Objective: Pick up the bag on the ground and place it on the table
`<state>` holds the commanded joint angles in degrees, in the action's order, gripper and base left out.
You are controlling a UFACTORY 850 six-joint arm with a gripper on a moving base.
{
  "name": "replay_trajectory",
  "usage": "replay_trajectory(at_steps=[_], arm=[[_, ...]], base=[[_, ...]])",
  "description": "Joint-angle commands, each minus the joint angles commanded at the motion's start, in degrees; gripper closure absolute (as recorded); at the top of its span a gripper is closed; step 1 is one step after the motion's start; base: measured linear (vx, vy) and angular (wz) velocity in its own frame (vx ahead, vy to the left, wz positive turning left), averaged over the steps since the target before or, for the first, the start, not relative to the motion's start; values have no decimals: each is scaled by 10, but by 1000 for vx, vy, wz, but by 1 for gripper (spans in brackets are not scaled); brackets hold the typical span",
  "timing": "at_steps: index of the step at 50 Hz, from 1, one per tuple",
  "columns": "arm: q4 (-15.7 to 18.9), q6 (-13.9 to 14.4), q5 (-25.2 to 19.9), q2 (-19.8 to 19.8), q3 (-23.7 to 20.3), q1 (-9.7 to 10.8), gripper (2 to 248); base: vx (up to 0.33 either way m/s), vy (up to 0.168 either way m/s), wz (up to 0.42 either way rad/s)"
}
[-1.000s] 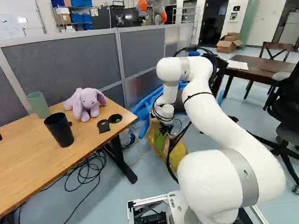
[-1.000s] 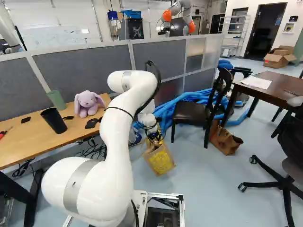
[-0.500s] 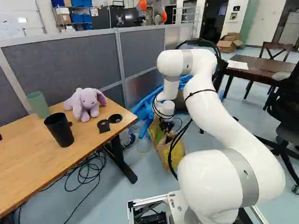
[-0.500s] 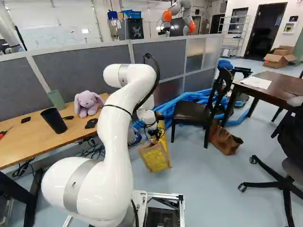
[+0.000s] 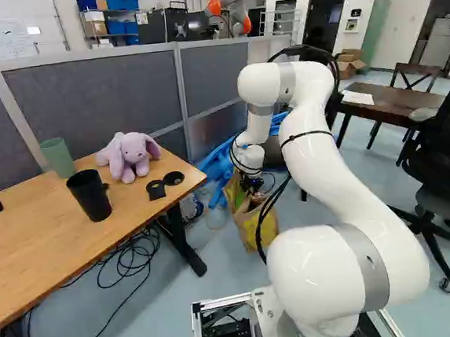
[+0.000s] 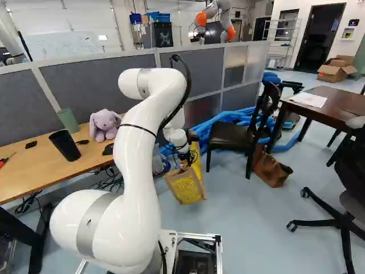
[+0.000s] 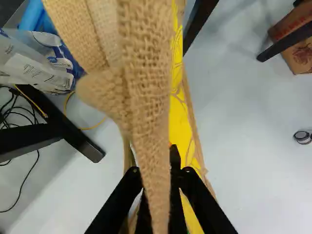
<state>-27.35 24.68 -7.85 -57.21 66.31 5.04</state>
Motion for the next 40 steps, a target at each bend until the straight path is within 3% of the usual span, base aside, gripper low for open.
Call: replay_trajectory(at_steps=[40], arm=[[0,0,9,72,-31,-1,229]], base=[[0,0,0]])
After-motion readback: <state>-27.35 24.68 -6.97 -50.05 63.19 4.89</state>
